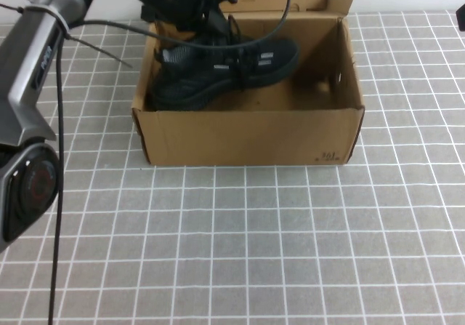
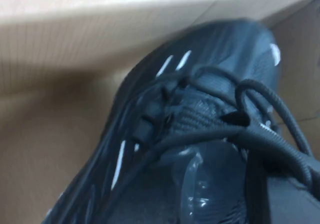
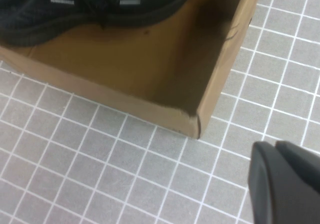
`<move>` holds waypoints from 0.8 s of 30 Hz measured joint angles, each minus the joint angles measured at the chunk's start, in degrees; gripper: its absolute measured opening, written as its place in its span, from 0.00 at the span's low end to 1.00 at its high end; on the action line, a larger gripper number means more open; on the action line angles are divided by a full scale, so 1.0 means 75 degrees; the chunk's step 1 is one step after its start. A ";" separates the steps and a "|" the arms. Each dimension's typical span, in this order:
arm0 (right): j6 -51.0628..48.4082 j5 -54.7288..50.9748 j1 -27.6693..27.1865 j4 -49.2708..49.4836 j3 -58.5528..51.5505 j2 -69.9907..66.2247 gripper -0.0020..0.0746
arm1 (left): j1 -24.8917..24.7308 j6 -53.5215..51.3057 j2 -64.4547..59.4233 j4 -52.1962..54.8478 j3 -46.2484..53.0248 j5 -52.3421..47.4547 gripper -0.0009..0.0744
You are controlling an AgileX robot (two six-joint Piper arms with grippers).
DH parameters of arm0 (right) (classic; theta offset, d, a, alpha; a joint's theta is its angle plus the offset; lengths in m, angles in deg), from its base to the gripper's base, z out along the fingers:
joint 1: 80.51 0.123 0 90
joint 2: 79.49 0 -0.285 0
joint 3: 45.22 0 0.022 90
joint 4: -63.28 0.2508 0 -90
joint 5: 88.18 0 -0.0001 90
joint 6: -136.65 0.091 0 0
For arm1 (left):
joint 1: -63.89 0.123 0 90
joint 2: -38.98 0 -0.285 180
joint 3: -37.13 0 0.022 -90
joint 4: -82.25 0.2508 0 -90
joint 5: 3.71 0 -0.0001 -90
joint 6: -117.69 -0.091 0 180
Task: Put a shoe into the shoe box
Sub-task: Adjust the shoe
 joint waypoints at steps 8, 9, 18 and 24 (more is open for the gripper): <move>0.0000 0.0019 0.0000 0.0036 0.0000 0.0000 0.01 | -0.0018 -0.0368 0.0047 0.0025 -0.0685 -0.0316 0.01; 0.0000 0.0019 0.0000 0.0036 0.0000 0.0000 0.01 | -0.0024 -0.0491 0.0047 0.0025 -0.0685 -0.0320 0.01; -0.0018 0.0032 0.0000 0.0053 0.0000 0.0000 0.01 | -0.0140 -0.2071 0.0047 -0.0128 -0.0685 -0.0381 0.01; -0.0018 0.0211 0.0000 0.0053 0.0000 0.0000 0.01 | -0.0144 -0.2937 0.0047 -0.0585 -0.0685 -0.0384 0.01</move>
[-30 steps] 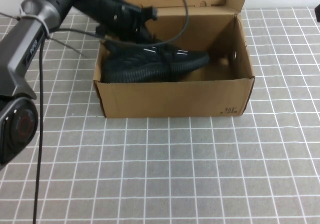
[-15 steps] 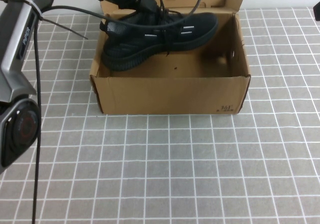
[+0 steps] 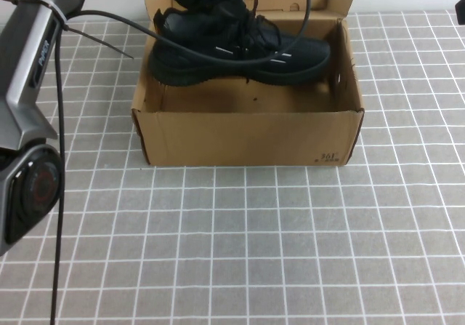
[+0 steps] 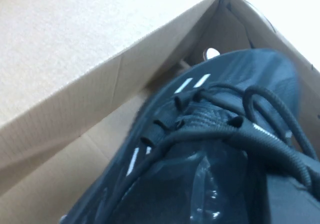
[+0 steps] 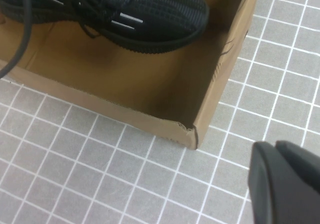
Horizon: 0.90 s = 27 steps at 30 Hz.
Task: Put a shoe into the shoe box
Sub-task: Adjust the shoe
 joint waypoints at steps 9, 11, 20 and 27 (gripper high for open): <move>0.0000 0.0011 0.0000 0.0000 0.0000 0.0000 0.01 | -0.0013 -0.0593 -0.0107 -0.0467 0.0000 0.0258 0.01; 0.0000 0.0011 0.0000 -0.0014 0.0000 0.0000 0.01 | -0.0013 -0.0770 -0.0198 -0.0521 0.0000 0.0269 0.01; 0.0000 0.0011 0.0000 -0.0166 0.0000 0.0000 0.01 | -0.0013 -0.1010 -0.0487 -0.0375 0.0000 0.0624 0.01; 0.0000 0.0072 0.0000 -0.0184 0.0000 0.0000 0.01 | -0.0013 -0.1041 -0.0597 -0.0390 0.0000 0.0872 0.01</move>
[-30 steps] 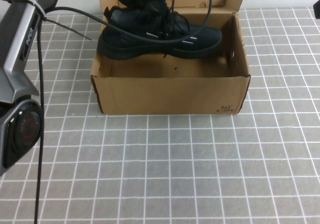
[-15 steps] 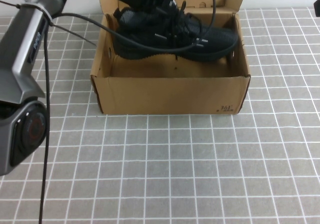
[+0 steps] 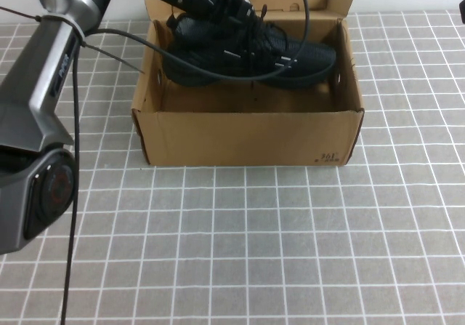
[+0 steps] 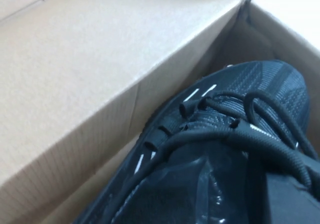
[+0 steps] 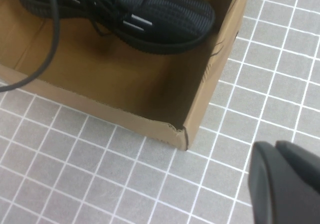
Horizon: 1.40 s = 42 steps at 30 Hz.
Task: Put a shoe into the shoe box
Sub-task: Adjust the shoe
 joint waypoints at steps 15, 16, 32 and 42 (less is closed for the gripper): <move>0.0000 0.0035 0.0000 -0.0033 0.0000 -0.0076 0.01 | 0.0000 -0.0307 -0.0473 0.0000 -0.0017 0.0232 0.01; 0.0000 0.0035 0.0000 -0.0033 0.0000 -0.0076 0.01 | 0.0000 -0.0360 -0.0507 0.0000 -0.0017 0.0247 0.01; 0.0000 0.0050 0.0000 -0.0067 0.0000 -0.0122 0.01 | 0.0410 -0.1810 -0.0603 -0.0698 -0.0017 0.0439 0.01; 0.0000 0.0050 0.0000 -0.0032 0.0000 -0.0275 0.01 | 0.0583 -0.2380 -0.0619 -0.1632 -0.0017 0.0545 0.01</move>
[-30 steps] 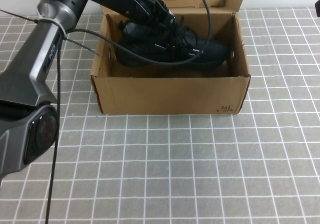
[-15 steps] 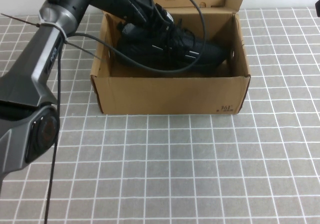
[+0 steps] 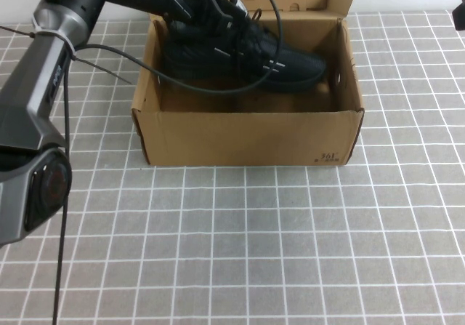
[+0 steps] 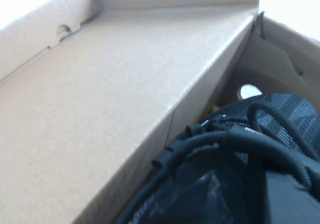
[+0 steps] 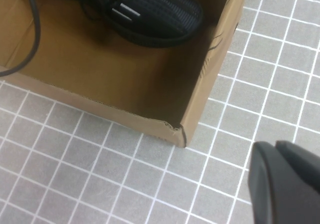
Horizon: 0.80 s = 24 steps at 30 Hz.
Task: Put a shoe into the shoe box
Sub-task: Adjust the shoe
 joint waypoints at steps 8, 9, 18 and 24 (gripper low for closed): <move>0.0000 0.0000 0.0000 0.0000 0.0000 -0.0005 0.01 | 0.0000 -0.0025 -0.0316 -0.0408 0.0000 0.0260 0.01; 0.0000 0.0002 0.0000 0.0000 0.0000 -0.0005 0.01 | 0.0000 -0.0025 -0.0360 -0.0416 0.0000 0.0322 0.01; 0.0000 0.0015 0.0000 0.0000 0.0000 -0.0005 0.01 | -0.0045 0.0018 -0.0512 -0.0476 0.0000 0.0792 0.01; 0.0000 0.0027 0.0000 0.0000 0.0000 -0.0080 0.01 | -0.0074 0.0038 -0.0534 -0.0557 0.0000 0.0895 0.01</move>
